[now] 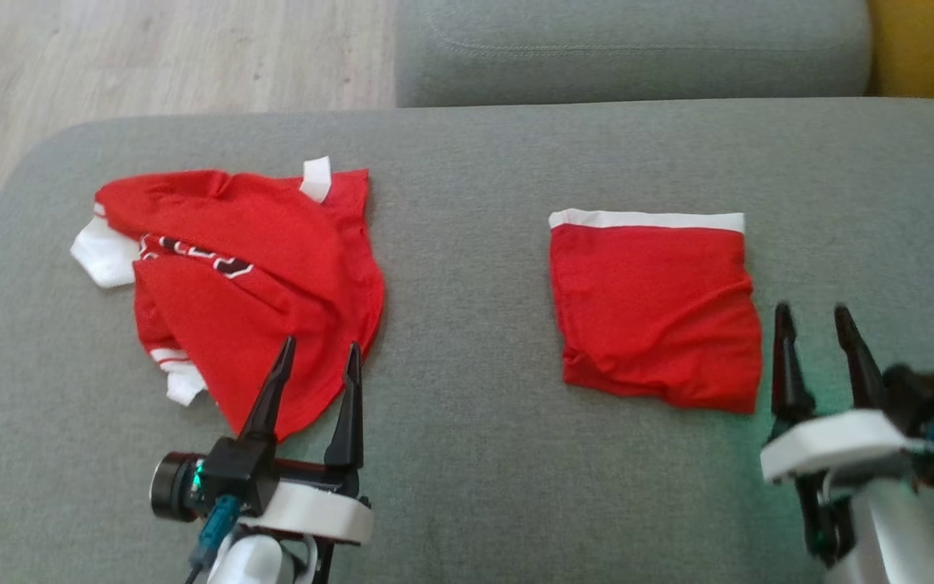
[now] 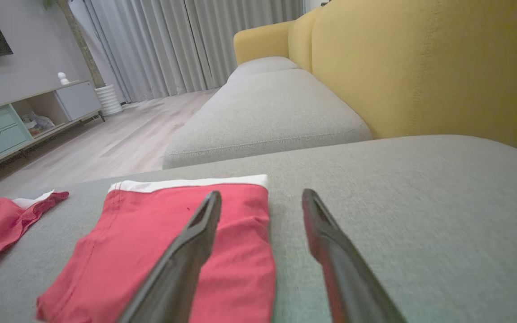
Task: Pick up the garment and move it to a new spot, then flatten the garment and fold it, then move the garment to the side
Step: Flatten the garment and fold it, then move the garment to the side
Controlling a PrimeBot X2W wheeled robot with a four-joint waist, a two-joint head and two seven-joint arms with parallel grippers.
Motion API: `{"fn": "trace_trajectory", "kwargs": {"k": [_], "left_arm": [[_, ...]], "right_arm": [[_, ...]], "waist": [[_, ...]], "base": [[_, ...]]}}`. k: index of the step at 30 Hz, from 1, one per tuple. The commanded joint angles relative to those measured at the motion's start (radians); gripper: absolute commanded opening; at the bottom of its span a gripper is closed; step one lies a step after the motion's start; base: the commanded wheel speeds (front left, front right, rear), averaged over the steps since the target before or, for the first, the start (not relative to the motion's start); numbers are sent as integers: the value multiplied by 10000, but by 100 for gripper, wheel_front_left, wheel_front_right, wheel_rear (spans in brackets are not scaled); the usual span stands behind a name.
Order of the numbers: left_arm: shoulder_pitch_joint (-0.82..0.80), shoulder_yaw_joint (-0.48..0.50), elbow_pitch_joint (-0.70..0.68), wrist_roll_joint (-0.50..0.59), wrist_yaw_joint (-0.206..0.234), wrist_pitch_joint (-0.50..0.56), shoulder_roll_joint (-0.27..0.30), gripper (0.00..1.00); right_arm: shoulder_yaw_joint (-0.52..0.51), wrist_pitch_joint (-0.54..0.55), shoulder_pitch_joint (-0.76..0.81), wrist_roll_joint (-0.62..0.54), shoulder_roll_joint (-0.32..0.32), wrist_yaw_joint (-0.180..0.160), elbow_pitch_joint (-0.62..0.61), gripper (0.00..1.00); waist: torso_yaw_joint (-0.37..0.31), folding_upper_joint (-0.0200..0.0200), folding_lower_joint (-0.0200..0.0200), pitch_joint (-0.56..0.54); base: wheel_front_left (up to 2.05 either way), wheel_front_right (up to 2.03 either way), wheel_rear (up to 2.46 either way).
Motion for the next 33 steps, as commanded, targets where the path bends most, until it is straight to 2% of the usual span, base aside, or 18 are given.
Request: {"fn": "trace_trajectory", "kwargs": {"k": [1,7,19,26,33], "left_arm": [[-160,389,-369,12,51,-95,30,100],[-41,457,-389,7,73,-95,30,100],[-111,501,-405,16,46,-95,30,100],[-319,480,-490,106,-53,-95,30,100],[-725,383,-447,129,-184,-95,30,100]], "right_arm": [[281,-108,50,-9,18,-7,-494,100],[235,-108,606,268,18,-7,-881,100],[404,-108,573,364,18,-7,-928,100],[295,252,-217,412,18,-7,-703,100],[110,1366,-1559,147,18,-7,469,100]], "waist": [[-120,-1,2,-51],[-285,-1,2,-72],[-259,-1,2,10],[-112,-1,2,578],[256,-1,2,1202]], "base": [[0,0,0],[0,0,0],[0,0,0],[0,0,0],[0,0,0]]}}
